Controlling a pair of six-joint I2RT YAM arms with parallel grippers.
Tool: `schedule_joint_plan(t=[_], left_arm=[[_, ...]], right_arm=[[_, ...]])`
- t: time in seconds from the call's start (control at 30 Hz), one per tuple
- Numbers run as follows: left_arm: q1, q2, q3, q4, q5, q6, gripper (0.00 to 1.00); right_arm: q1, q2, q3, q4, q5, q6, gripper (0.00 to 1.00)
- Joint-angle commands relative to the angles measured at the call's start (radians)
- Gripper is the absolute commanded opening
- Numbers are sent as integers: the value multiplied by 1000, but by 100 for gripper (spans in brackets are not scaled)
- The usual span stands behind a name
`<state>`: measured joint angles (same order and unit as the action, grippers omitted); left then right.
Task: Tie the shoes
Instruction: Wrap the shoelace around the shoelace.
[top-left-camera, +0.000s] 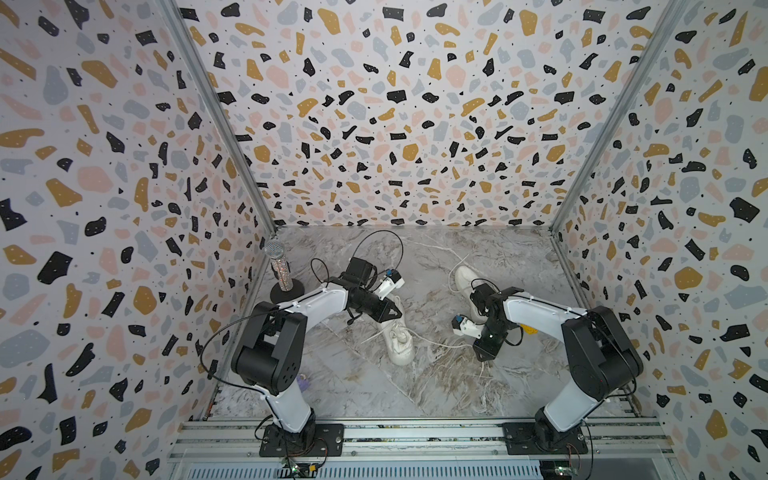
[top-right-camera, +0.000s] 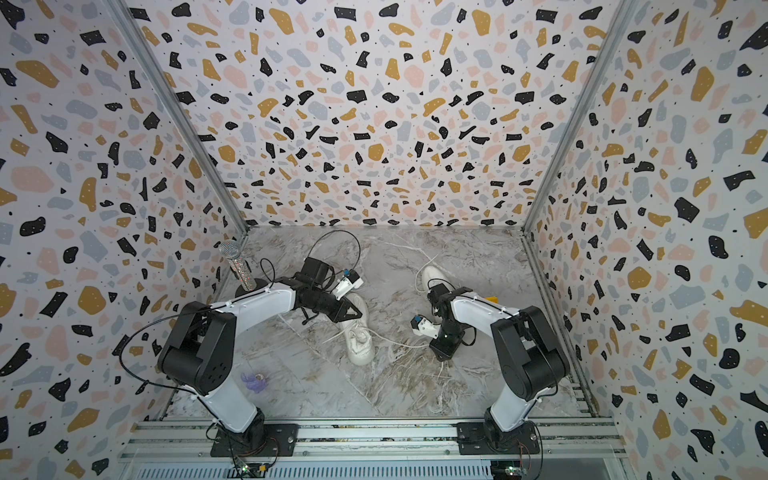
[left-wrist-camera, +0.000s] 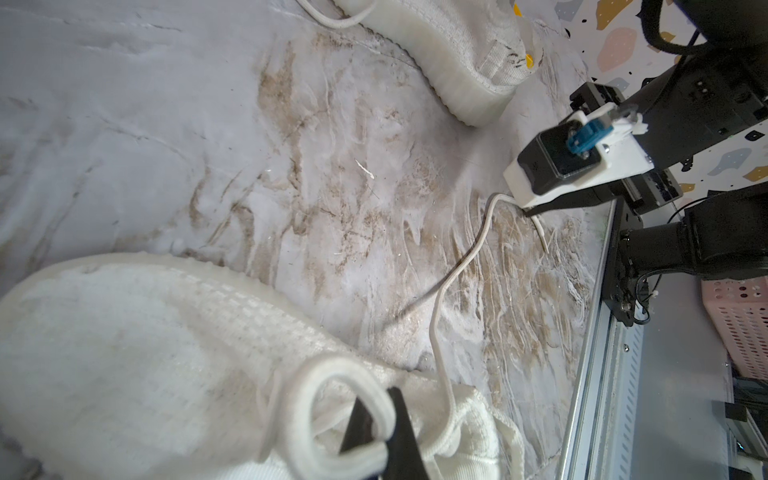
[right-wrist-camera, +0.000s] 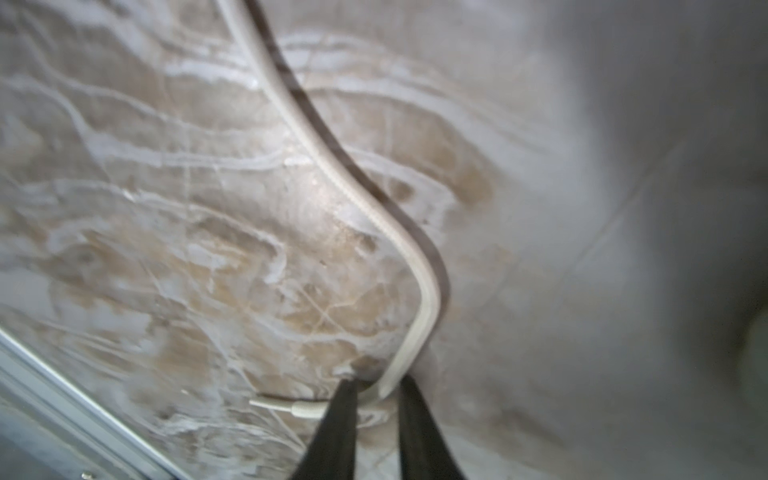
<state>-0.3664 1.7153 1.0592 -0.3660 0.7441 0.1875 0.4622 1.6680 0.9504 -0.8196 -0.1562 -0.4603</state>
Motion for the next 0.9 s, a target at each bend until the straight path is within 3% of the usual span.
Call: schedule_joint_plan(t=[0.0, 0.07, 0.13, 0.3, 0.5, 0.63, 0.87], left_arm=[[6, -15, 6, 26, 27, 7, 0], [6, -21, -3, 31, 36, 13, 0], [5, -30, -12, 37, 54, 20, 0], [5, -75, -68, 107, 87, 17, 0], [7, -110, -115, 156, 125, 23, 0], [5, -119, -137, 202, 135, 19, 0], [5, -139, -169, 246, 143, 15, 0]], right_arm=[[8, -11, 9, 19, 56, 10, 0], [2, -57, 60, 40, 25, 10, 0], [-17, -92, 133, 74, -88, 39, 0], [-29, -84, 220, 346, -386, 257, 0], [-18, 130, 355, 656, -576, 641, 0], [36, 267, 500, 692, -654, 756, 0], [120, 419, 607, 798, -729, 930, 0]])
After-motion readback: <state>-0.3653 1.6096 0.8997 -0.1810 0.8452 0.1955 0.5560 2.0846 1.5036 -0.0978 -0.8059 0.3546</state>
